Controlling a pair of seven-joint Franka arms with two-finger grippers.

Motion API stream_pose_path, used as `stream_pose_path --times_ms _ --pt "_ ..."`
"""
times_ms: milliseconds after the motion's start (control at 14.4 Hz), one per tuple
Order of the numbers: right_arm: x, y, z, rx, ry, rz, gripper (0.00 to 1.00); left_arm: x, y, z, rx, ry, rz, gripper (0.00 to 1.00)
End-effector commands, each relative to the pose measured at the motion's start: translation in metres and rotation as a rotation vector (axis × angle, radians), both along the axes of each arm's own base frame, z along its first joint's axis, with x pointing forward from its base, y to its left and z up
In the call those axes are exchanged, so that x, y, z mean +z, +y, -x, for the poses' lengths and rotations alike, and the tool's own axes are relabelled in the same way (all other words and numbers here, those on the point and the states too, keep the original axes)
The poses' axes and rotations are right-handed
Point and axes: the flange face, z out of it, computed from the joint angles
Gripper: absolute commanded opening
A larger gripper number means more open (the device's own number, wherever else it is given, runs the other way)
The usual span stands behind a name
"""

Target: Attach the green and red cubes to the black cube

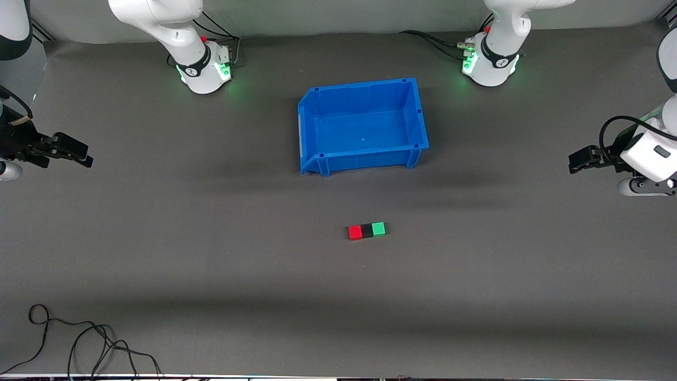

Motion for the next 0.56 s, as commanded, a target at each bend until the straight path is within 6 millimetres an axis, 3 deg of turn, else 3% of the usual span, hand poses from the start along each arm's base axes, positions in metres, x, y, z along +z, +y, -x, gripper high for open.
stream_pose_path --times_ms 0,486 --pt "0.0072 0.0013 0.0023 0.001 0.003 -0.014 1.0 0.0045 0.0017 -0.0021 -0.019 0.003 -0.006 0.99" --pt "0.0078 0.003 0.0016 0.003 0.001 -0.014 1.0 0.004 0.0022 -0.0029 -0.025 0.0 -0.01 0.99"
